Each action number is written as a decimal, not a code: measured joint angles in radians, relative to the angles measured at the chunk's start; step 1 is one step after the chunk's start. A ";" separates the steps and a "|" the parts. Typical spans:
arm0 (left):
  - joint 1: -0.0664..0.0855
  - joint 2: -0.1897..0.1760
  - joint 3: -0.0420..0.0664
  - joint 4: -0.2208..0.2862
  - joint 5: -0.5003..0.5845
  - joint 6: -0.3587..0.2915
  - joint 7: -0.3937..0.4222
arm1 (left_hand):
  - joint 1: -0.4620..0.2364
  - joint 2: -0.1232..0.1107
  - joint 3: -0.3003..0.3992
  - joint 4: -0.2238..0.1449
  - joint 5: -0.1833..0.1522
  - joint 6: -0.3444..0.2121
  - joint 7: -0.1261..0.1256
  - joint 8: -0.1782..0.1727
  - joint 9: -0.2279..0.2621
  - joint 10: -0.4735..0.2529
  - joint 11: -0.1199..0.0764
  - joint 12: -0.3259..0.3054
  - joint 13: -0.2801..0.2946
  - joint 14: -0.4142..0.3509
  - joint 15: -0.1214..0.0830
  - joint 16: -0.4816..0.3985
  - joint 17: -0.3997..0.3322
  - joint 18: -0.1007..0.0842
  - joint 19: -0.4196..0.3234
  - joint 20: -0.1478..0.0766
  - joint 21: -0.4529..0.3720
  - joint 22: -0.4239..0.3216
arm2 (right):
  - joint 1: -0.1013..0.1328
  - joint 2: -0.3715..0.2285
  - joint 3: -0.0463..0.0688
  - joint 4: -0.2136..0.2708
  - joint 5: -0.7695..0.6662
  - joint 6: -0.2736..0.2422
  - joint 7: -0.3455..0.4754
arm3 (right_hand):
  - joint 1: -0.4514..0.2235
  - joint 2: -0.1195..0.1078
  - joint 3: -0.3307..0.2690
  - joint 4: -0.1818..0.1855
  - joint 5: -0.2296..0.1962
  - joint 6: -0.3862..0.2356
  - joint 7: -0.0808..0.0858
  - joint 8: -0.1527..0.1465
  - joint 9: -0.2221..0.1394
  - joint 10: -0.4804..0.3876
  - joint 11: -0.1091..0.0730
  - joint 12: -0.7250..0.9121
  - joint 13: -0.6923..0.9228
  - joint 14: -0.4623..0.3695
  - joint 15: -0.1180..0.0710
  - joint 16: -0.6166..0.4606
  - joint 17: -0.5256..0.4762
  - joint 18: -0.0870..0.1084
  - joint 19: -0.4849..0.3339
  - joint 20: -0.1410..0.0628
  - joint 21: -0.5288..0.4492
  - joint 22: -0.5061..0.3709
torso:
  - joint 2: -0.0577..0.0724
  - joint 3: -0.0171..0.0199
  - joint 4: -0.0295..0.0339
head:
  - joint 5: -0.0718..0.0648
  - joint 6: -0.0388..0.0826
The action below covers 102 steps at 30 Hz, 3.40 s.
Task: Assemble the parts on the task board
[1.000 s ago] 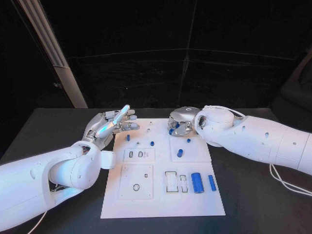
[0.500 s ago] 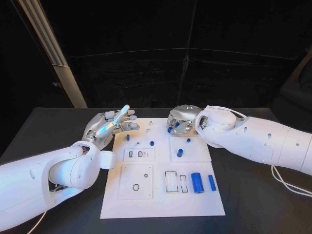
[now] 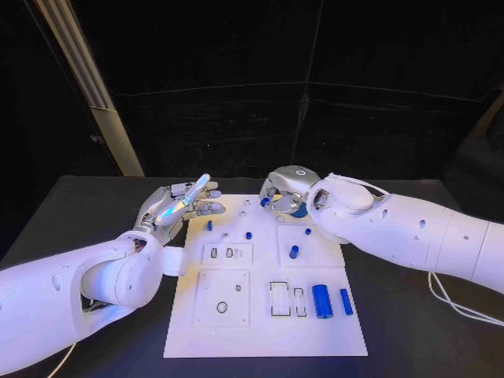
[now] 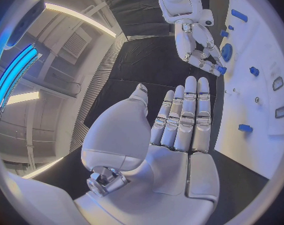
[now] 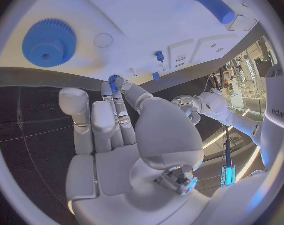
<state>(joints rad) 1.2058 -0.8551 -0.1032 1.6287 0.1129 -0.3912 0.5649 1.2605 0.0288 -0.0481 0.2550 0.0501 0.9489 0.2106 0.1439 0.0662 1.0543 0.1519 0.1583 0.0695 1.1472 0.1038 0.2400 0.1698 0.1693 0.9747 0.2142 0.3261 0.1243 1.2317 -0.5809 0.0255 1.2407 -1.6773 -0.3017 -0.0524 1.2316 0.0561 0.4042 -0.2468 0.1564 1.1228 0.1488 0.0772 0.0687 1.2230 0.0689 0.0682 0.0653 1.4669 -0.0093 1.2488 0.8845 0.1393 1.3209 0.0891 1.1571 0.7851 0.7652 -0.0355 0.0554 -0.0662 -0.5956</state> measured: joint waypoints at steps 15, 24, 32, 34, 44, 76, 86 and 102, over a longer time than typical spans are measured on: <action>0.004 0.008 0.000 -0.003 0.000 0.004 -0.004 | 0.000 0.000 0.000 0.000 0.000 0.000 0.000 0.000 0.000 0.000 0.000 0.000 0.000 0.000 0.000 0.000 0.000 0.000 0.000 0.000 0.000 0.000 | 0.004 0.092 0.000 -0.092 0.005 -0.037 -0.010 | -0.009 -0.010 0.005 0.005 -0.002 0.003 -0.004 -0.012 0.000 -0.003 0.003 0.000 0.000 0.000 0.000 0.000 0.000 0.000 0.000 0.000 0.004 0.004 | 0.012 -0.0046 0.0116 | -0.001 0.010; 0.009 0.009 0.000 -0.001 0.000 0.005 -0.006 | 0.005 0.005 -0.003 -0.003 0.000 0.000 0.000 -0.007 0.000 -0.004 0.004 -0.006 0.000 0.000 0.000 -0.005 0.002 0.000 0.000 0.000 0.000 -0.002 | 0.005 0.114 0.000 -0.129 0.006 -0.036 -0.010 | -0.009 -0.010 0.011 0.011 -0.003 0.002 -0.005 -0.017 0.000 -0.003 0.003 0.000 -0.001 0.000 0.000 0.003 0.000 0.000 0.000 0.000 0.004 0.004 | 0.019 -0.0073 0.0137 | -0.003 0.012; 0.010 0.010 0.000 -0.001 0.000 0.006 -0.008 | 0.005 0.005 -0.003 -0.003 0.000 0.000 0.000 -0.007 0.000 -0.004 0.004 -0.006 0.000 0.000 0.000 -0.005 0.002 0.000 0.000 0.000 0.000 -0.002 | 0.009 0.130 0.003 -0.147 0.006 -0.036 -0.008 | -0.009 -0.010 0.012 0.012 -0.005 0.001 -0.005 -0.019 0.001 -0.007 0.006 0.000 -0.001 0.000 0.000 0.004 0.001 0.000 0.000 0.000 0.008 0.003 | 0.022 -0.0092 0.0161 | -0.003 0.014; 0.011 0.010 0.000 -0.001 0.000 0.006 -0.009 | 0.005 0.005 -0.003 -0.003 0.000 0.000 0.000 -0.007 0.000 -0.004 0.004 -0.006 0.000 0.000 0.000 -0.005 0.002 0.000 0.000 0.000 0.000 -0.002 | 0.010 0.132 0.003 -0.150 0.006 -0.036 -0.007 | -0.015 -0.015 0.015 0.015 -0.005 0.001 -0.006 -0.018 0.002 -0.007 0.006 0.000 -0.001 0.000 0.000 0.004 0.001 0.000 0.000 0.000 0.008 0.003 | 0.023 -0.0095 0.0161 | -0.001 0.014; 0.013 0.011 0.000 -0.002 0.000 0.007 -0.010 | 0.005 0.005 -0.003 -0.003 0.000 0.000 0.000 -0.007 0.000 -0.004 0.004 -0.005 0.000 0.000 0.000 -0.005 0.002 0.000 0.000 0.000 0.000 -0.002 | 0.011 0.136 0.004 -0.149 0.007 -0.034 -0.001 | -0.020 -0.020 0.018 0.018 -0.005 -0.003 -0.007 -0.016 0.004 -0.007 0.006 0.000 -0.001 0.000 0.000 0.004 0.000 0.000 0.000 0.000 0.008 0.003 | 0.024 -0.0104 0.0144 | 0.004 0.009; 0.015 0.012 0.000 -0.010 0.001 0.010 -0.015 | 0.005 0.005 -0.004 -0.004 0.000 0.000 0.000 -0.007 0.000 -0.004 0.004 -0.005 -0.001 0.000 0.000 -0.005 0.003 0.000 0.000 0.000 -0.008 -0.003 | 0.007 0.129 0.001 -0.138 -0.001 -0.018 0.002 | -0.041 -0.126 -0.033 0.065 -0.029 -0.268 0.049 -0.016 -0.008 -0.232 0.063 -0.008 -0.005 -0.048 0.041 -0.107 -0.191 0.024 -0.114 0.042 -0.128 -0.224 | 0.029 -0.0128 0.0135 | 0.006 0.008; 0.015 0.008 0.000 -0.011 0.001 0.011 -0.018 | 0.005 0.005 -0.008 -0.003 0.000 0.000 0.000 -0.007 0.000 -0.004 0.004 -0.010 -0.001 0.000 0.000 -0.005 0.003 0.000 0.000 0.000 -0.008 -0.003 | 0.007 0.067 0.001 -0.079 0.004 -0.043 0.007 | -0.018 -0.121 -0.089 0.101 -0.005 -0.231 0.046 -0.004 0.002 -0.198 0.056 0.036 0.003 -0.028 0.036 -0.088 -0.147 0.024 -0.088 0.042 -0.107 -0.186 | 0.030 -0.0120 0.0113 | 0.005 0.010; 0.015 -0.007 0.000 -0.011 0.001 0.013 -0.021 | 0.005 0.005 -0.008 -0.003 0.000 0.000 0.000 -0.007 0.000 -0.004 0.004 -0.010 0.000 0.000 0.000 -0.005 0.004 0.000 0.000 0.000 -0.008 -0.004 | 0.008 -0.196 0.027 0.112 0.139 -0.030 -0.045 | -0.083 -0.176 -0.247 0.259 0.114 -0.157 -0.024 0.016 0.003 0.152 -0.035 0.413 0.317 0.000 -0.032 0.148 0.255 -0.031 0.064 -0.032 0.146 0.217 | 0.021 -0.0084 -0.0046 | -0.004 0.014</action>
<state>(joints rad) 1.2206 -0.8619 -0.1034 1.6179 0.1135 -0.3786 0.5441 1.2652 0.0335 -0.0564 0.2524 0.0501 0.9489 0.2106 0.1368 0.0663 1.0506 0.1555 0.1487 0.0690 1.1472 0.1038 0.2353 0.1738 0.1691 0.9746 0.2142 0.3183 0.1207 1.2401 -0.7770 0.0521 1.3522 -1.5386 -0.3313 -0.0975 1.1484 -0.1202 0.1576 0.0122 0.2701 0.9658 0.1246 0.0928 0.0720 1.3753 0.0340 0.4809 0.3826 1.4667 -0.0415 1.3964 1.1398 0.1079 1.3853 0.0570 1.3027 1.0023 0.7866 -0.0439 0.0508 -0.0699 -0.5817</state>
